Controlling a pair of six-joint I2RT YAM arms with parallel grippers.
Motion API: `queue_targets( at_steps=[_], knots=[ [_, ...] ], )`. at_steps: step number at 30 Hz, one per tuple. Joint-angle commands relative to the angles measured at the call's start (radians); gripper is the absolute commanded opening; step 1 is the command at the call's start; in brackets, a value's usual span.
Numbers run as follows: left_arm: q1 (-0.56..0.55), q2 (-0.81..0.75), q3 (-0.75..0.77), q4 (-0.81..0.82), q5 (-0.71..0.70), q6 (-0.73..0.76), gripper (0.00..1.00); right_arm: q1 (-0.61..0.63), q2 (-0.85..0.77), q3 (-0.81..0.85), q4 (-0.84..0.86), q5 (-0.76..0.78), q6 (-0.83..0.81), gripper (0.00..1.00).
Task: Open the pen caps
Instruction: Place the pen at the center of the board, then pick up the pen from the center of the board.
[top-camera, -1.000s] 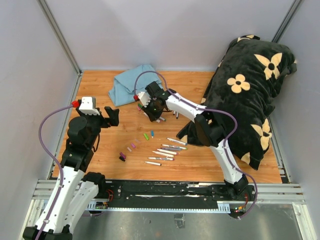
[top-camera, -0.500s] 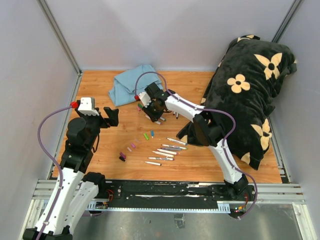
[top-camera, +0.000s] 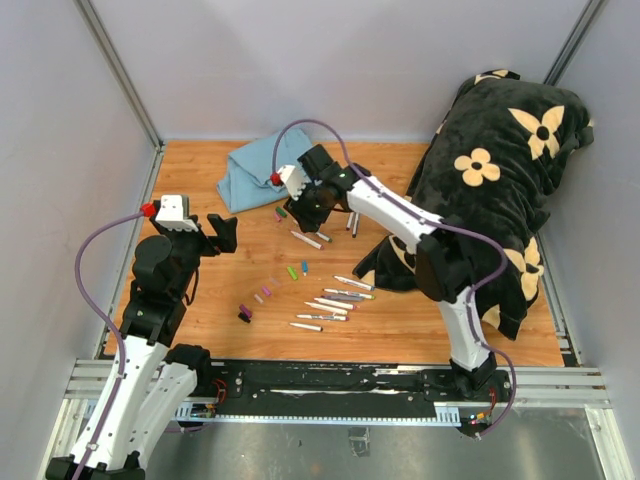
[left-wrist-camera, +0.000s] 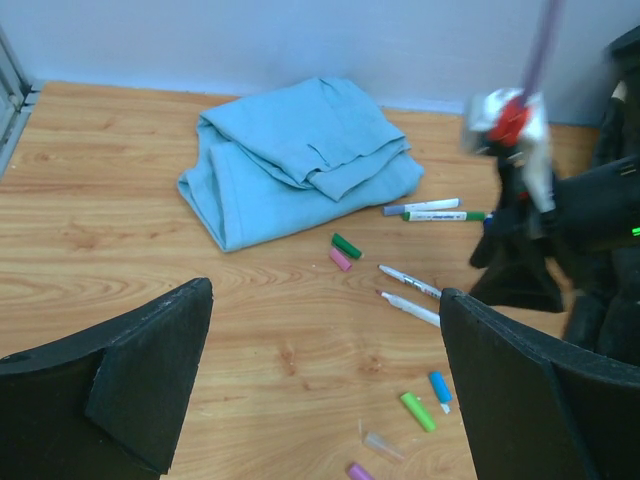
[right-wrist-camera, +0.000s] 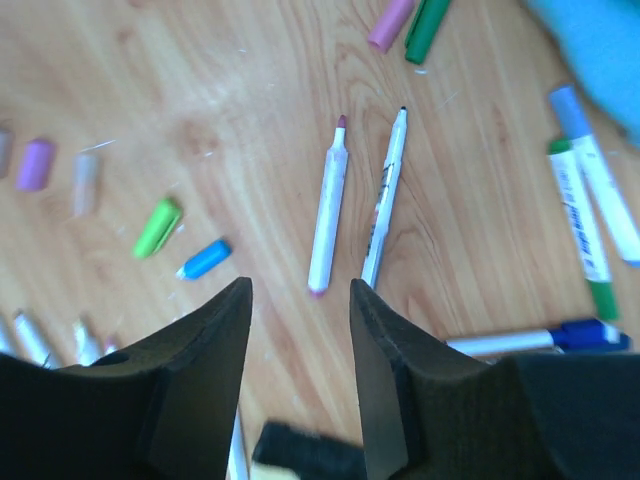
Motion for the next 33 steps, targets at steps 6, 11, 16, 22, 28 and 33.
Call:
queue_targets(
  at_steps=[6,11,16,22,28,33],
  knots=[
    [0.006,-0.012,0.001,0.037,-0.001,0.013,0.99,-0.096,-0.335,-0.252,0.047,-0.148,-0.114,0.47],
    [0.006,-0.008,-0.001,0.037,-0.004,0.014,0.99,-0.115,-0.350,-0.296,0.071,-0.153,-0.112,0.47],
    [0.006,-0.004,-0.002,0.037,-0.005,0.016,0.99,-0.133,-0.334,-0.294,0.071,-0.152,-0.103,0.48],
    [0.006,-0.005,-0.003,0.036,-0.002,0.016,0.99,-0.158,-0.310,-0.301,0.084,-0.142,-0.082,0.48],
    [0.006,-0.006,-0.002,0.039,0.003,0.016,0.99,-0.198,-0.255,-0.295,0.135,-0.025,0.021,0.49],
    [0.006,-0.004,-0.004,0.038,0.007,0.015,0.99,-0.233,-0.147,-0.245,0.154,0.093,0.166,0.50]
  ],
)
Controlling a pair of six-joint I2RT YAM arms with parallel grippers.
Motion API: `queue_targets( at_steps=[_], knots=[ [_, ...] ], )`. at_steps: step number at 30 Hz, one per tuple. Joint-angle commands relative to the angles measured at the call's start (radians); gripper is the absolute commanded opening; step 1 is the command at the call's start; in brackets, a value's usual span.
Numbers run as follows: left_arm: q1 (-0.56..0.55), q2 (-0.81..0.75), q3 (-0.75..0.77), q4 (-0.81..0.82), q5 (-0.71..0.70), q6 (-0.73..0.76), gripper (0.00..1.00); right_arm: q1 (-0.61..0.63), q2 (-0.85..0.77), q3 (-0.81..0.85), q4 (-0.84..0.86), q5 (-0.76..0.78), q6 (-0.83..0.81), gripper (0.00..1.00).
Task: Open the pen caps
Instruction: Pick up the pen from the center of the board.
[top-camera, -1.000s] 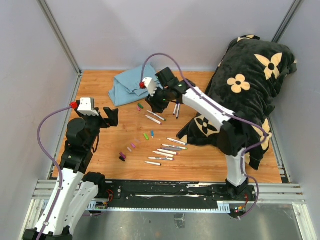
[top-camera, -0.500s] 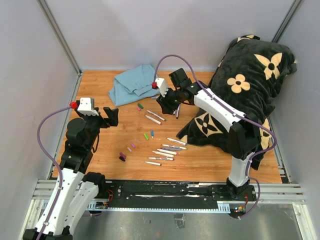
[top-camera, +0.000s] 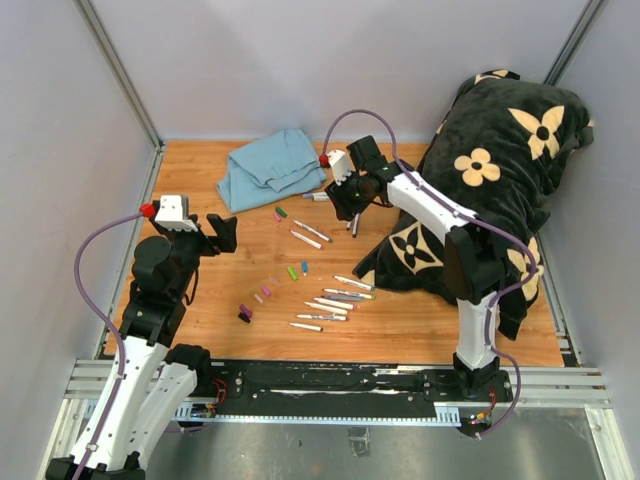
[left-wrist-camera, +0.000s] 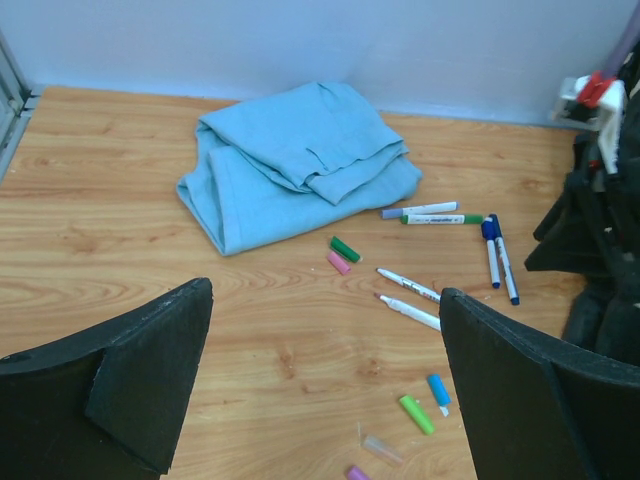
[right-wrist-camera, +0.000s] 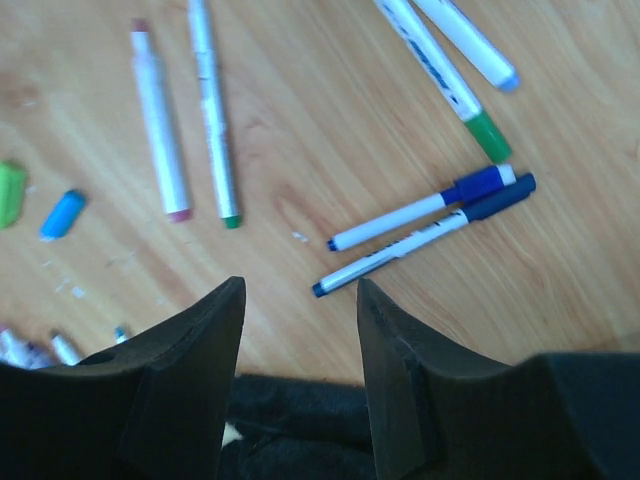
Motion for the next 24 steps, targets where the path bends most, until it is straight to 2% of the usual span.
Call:
queue_targets(
  at_steps=[1,5,8,16,20,24],
  knots=[
    [0.006,-0.002,-0.004,0.032,0.004,0.016,0.99,-0.038,0.103,0.049,0.031,0.146,0.176,0.50],
    [0.006,0.000,-0.005,0.031,0.001,0.016,0.99,-0.041,0.153,0.070,0.036,0.247,0.257,0.49],
    [0.006,0.003,-0.006,0.033,0.003,0.016,0.99,-0.045,0.159,0.053,0.051,0.268,0.281,0.47],
    [0.006,0.003,-0.006,0.033,0.006,0.017,0.99,-0.078,0.206,0.048,0.056,0.221,0.321,0.41],
    [0.006,0.004,-0.006,0.034,0.006,0.017,0.99,-0.084,0.220,0.054,0.056,0.208,0.326,0.34],
    [0.006,0.004,-0.006,0.033,0.006,0.017,0.99,-0.084,0.228,0.053,0.057,0.190,0.331,0.32]
  ],
)
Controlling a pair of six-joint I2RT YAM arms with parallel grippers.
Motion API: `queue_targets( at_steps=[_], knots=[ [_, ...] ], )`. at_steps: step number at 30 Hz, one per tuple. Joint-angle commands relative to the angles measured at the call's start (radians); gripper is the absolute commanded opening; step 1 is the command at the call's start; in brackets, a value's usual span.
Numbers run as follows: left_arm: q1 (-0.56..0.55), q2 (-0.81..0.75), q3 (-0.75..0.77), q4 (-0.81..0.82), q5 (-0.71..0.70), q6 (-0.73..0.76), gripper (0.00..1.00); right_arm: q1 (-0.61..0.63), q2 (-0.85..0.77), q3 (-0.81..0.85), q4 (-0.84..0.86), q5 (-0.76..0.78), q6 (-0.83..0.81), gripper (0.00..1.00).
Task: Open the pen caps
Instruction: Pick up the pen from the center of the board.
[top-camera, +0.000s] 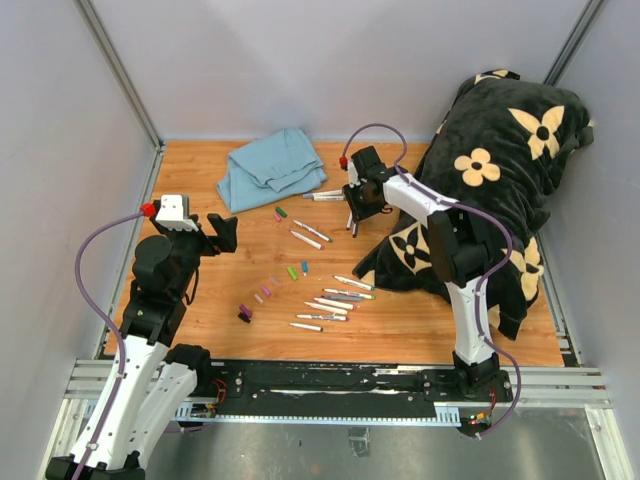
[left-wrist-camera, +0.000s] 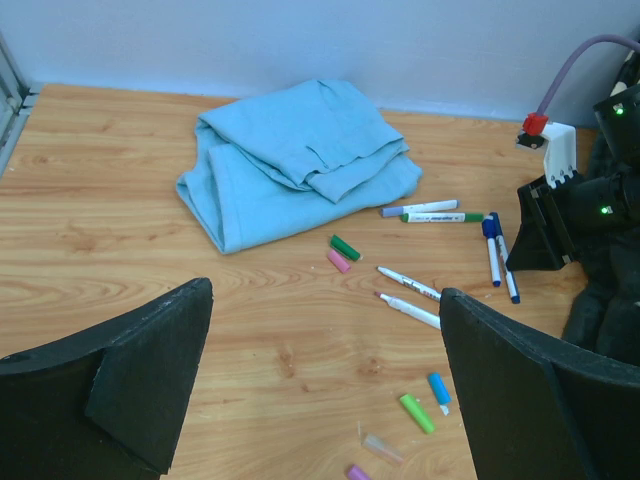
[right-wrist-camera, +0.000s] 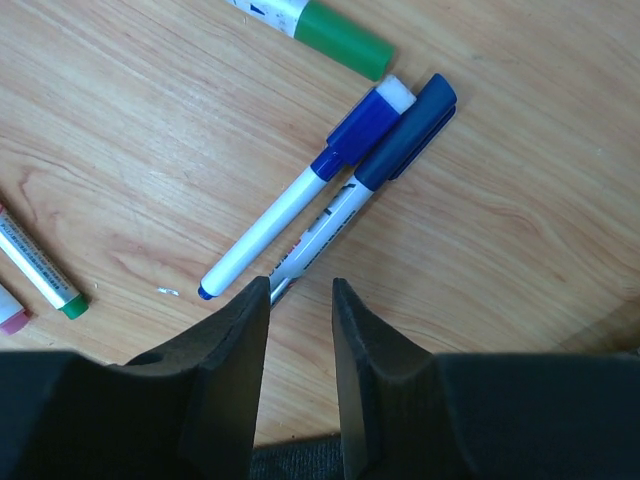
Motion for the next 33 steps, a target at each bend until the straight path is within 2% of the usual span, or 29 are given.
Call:
queue_targets(
  at_steps=[1,26,33],
  knots=[
    [0.006,-0.001,-0.006,0.033,0.003,0.017,0.99,-0.010,0.015,0.024,0.006,-0.020,0.027,0.32],
    [0.006,-0.003,-0.006,0.031,-0.002,0.017,0.99,-0.039,0.009,-0.013,0.005,0.051,0.013,0.29],
    [0.006,-0.002,-0.005,0.032,-0.003,0.017,0.99,-0.039,0.017,-0.009,0.005,0.026,0.013,0.33]
  ],
)
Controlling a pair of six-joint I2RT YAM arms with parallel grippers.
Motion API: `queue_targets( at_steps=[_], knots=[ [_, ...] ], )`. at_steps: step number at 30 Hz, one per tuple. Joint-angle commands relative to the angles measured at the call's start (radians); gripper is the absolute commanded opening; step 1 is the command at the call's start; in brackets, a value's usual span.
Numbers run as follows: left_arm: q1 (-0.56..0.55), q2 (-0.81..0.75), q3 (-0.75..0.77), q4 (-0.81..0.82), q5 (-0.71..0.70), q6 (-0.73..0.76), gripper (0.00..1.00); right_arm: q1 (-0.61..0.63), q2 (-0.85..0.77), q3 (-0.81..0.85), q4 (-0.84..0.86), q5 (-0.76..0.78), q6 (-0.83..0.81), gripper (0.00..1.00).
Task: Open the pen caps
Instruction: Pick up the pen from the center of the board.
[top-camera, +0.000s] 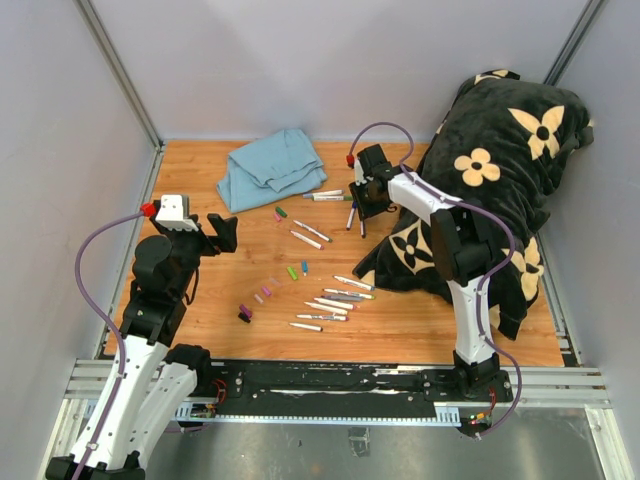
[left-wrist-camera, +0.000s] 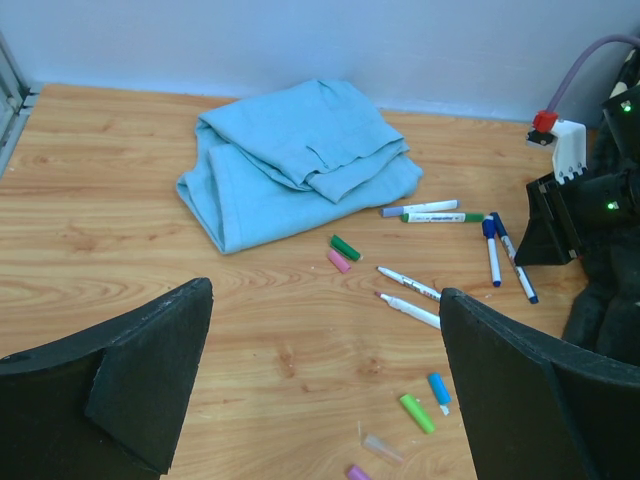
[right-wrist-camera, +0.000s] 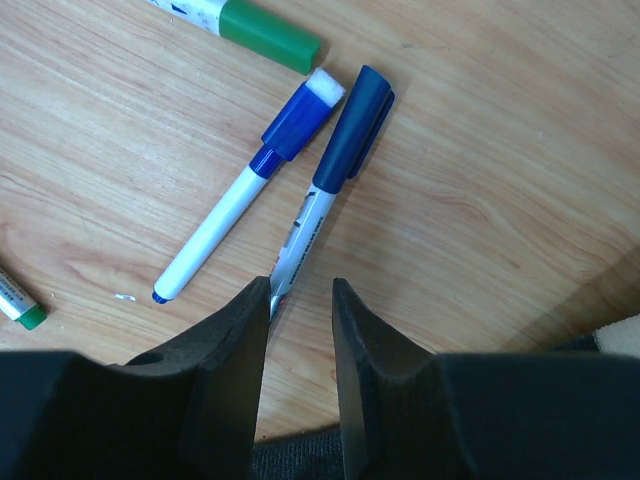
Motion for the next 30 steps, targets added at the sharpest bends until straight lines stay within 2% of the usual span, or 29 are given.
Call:
queue_targets(
  at_steps=[1,18,30],
  knots=[
    [0.006,-0.001,-0.005,0.031,-0.003,0.017,0.99,-0.011,0.016,-0.006,0.005,0.001,0.003,0.33],
    [0.006,-0.007,-0.006,0.031,-0.003,0.017,0.99,-0.011,0.021,-0.009,0.004,0.023,-0.017,0.32],
    [0.006,-0.006,-0.005,0.031,-0.003,0.017,0.99,0.006,0.023,-0.006,0.005,0.029,-0.032,0.38]
  ],
)
